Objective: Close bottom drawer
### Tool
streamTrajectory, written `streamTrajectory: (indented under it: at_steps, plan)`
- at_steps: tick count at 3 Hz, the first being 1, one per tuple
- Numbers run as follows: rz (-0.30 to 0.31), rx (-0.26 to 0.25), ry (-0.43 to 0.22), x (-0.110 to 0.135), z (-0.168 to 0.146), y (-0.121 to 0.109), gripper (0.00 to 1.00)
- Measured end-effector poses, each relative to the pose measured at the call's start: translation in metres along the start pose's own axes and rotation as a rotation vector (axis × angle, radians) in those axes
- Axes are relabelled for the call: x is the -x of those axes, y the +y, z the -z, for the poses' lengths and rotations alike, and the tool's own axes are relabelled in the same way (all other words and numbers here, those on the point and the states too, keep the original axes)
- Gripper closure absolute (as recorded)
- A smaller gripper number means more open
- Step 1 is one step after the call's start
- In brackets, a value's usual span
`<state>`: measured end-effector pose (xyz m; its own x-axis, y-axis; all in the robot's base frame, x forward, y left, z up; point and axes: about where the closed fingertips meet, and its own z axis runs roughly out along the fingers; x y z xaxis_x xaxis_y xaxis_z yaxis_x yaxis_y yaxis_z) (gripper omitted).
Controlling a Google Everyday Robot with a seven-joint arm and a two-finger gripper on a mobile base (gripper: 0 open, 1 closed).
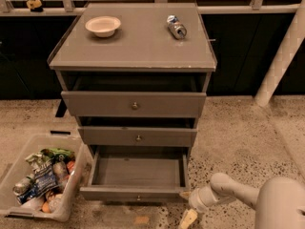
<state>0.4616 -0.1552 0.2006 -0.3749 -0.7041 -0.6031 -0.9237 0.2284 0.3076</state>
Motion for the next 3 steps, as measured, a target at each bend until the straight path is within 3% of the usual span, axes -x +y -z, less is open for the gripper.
streamTrajectory:
  at_steps: [1,2,3]
  plan:
    - [-0.112,0.1,0.055,-0.052,-0.009,0.047,0.0]
    - [-0.232,0.173,0.076,-0.097,-0.012,0.061,0.0]
    - [-0.232,0.171,0.075,-0.097,-0.011,0.06,0.0]
